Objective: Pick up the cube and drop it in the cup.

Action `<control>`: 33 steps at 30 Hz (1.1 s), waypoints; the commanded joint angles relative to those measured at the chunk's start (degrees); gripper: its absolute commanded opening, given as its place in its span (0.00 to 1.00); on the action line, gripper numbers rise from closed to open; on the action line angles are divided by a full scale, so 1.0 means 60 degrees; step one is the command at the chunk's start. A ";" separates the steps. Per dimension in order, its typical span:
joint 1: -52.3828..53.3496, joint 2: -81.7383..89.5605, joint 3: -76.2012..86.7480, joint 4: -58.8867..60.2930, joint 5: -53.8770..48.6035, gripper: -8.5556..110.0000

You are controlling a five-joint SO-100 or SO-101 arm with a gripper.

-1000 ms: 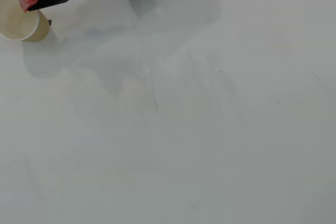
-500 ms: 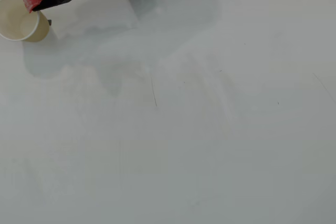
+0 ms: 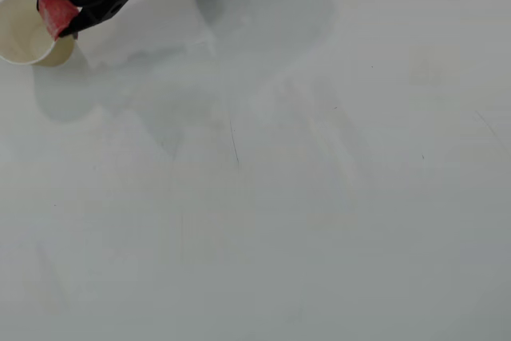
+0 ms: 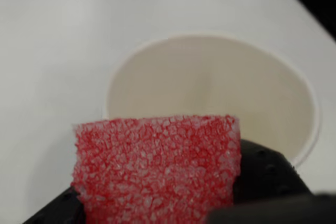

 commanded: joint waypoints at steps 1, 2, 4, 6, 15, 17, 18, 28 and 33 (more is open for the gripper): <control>-0.0044 -0.0601 -0.1714 -0.0542 -0.0132 0.07; -0.0059 -0.0747 -0.1831 -0.0571 -0.0117 0.07; -0.0088 -0.1040 -0.2080 -0.0645 -0.0103 0.07; -0.0088 -0.1274 -0.2285 -0.0659 -0.0073 0.07; -0.0103 -0.2300 -0.3237 -0.0864 -0.0044 0.07; -0.0117 -0.2490 -0.3442 -0.0879 -0.0044 0.07; -0.0117 -0.2593 -0.3545 -0.0879 -0.0029 0.07; -0.0205 -0.3882 -0.4614 -0.1084 -0.0029 0.07; -0.0059 -0.4731 -0.5332 -0.1465 -0.0015 0.07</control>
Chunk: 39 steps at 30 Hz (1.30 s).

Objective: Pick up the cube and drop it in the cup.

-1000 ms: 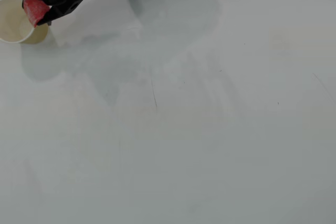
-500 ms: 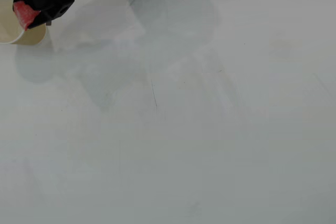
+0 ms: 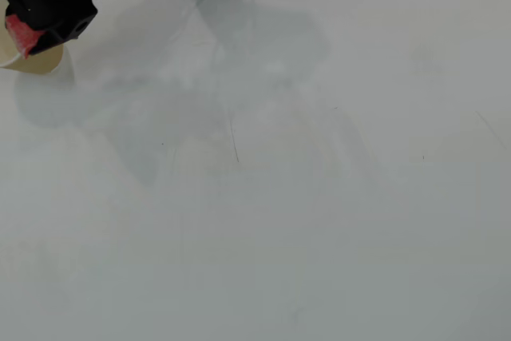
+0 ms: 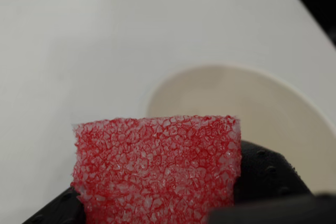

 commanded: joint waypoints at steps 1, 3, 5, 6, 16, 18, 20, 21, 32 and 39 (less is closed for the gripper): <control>0.0161 -0.0234 -0.2021 -0.0601 -0.0015 0.07; 0.0220 -0.0483 -0.2139 -0.0659 -0.0015 0.07; 0.0278 -0.0703 -0.2314 -0.0674 -0.0015 0.07; 0.0308 -0.0806 -0.2388 -0.0732 -0.0015 0.07; 0.0234 -0.0894 -0.2563 -0.0835 -0.0015 0.07; 0.0234 -0.0894 -0.2563 -0.0835 -0.0015 0.07; 0.0264 -0.0908 -0.2622 -0.0879 -0.0015 0.07; 0.0264 -0.0908 -0.2651 -0.0894 -0.0015 0.07; 0.0425 -0.0981 -0.2886 -0.1611 -0.0015 0.07; 0.0527 -0.1069 -0.2915 -0.1597 -0.0015 0.07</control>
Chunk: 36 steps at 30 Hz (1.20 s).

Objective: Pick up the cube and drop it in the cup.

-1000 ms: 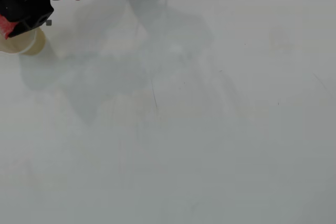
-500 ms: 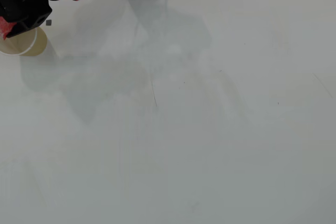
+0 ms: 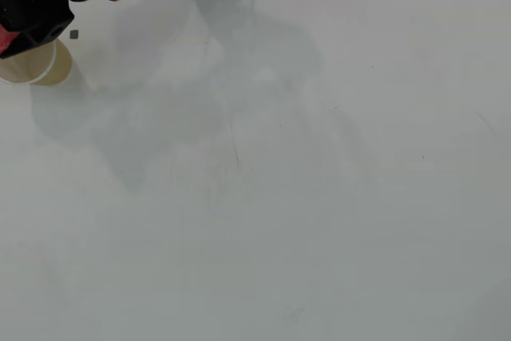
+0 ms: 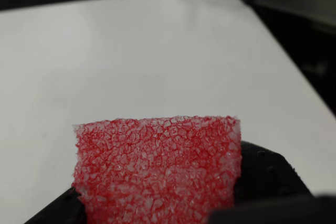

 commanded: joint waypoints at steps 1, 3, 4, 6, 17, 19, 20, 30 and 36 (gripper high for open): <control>0.0190 0.0190 -0.2007 -0.0469 -0.0015 0.07; 0.0205 0.0190 -0.2021 -0.0469 -0.0015 0.07; 0.0205 0.0176 -0.2021 -0.0469 -0.0015 0.07; 0.0205 0.0176 -0.2007 -0.0396 -0.0015 0.07; 0.0205 0.0176 -0.1919 -0.0220 -0.0015 0.07; 0.0176 0.0176 -0.1919 -0.0220 -0.0015 0.07; 0.0161 0.0176 -0.1919 -0.0220 -0.0015 0.07; 0.0103 0.0249 -0.1846 -0.0132 -0.0088 0.12; 0.0044 0.0322 -0.1816 0.0190 -0.0088 0.21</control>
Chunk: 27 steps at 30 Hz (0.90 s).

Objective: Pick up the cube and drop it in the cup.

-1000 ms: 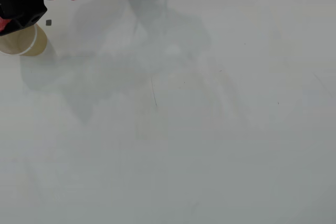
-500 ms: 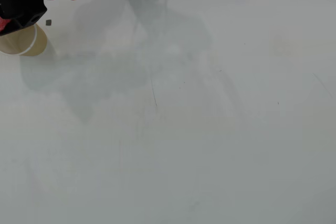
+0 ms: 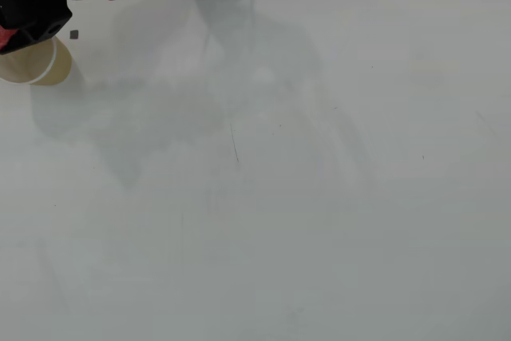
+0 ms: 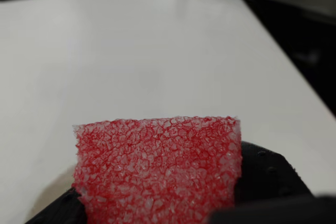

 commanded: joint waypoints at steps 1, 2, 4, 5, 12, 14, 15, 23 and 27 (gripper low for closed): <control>-0.0088 0.0396 -0.1802 0.0015 -0.0073 0.23; -0.0088 0.0396 -0.1787 0.0015 -0.0073 0.24; -0.0088 0.0410 -0.1787 0.0015 -0.0059 0.25; -0.0088 0.0410 -0.1787 0.0015 -0.0073 0.25; -0.0073 0.0439 -0.1758 0.0029 -0.0088 0.27; -0.0073 0.0439 -0.1758 0.0029 -0.0103 0.29; -0.0073 0.0439 -0.1758 0.0029 -0.0103 0.30; -0.0088 0.0454 -0.1714 0.0044 -0.0103 0.33; -0.0132 0.0498 -0.1714 0.0044 -0.0103 0.33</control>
